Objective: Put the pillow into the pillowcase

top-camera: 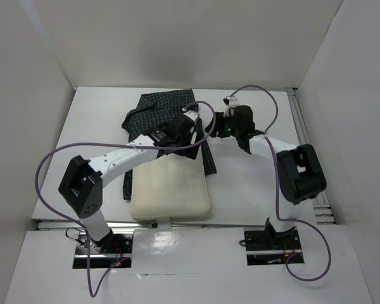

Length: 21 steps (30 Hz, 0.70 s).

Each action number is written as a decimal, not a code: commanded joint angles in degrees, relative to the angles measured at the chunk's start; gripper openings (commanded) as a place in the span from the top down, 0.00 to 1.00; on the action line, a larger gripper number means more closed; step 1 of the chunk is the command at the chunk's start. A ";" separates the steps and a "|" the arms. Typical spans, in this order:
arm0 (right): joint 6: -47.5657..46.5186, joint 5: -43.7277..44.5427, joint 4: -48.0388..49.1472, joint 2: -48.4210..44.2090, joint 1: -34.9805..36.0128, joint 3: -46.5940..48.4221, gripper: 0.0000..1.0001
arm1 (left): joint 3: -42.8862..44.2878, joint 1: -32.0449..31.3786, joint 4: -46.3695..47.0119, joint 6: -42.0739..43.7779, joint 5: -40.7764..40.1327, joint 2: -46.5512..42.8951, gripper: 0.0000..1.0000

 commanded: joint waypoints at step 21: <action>-8.69 -15.35 17.87 14.72 0.21 -0.01 1.00 | 26.48 -3.11 -19.67 -18.61 -14.93 26.28 0.00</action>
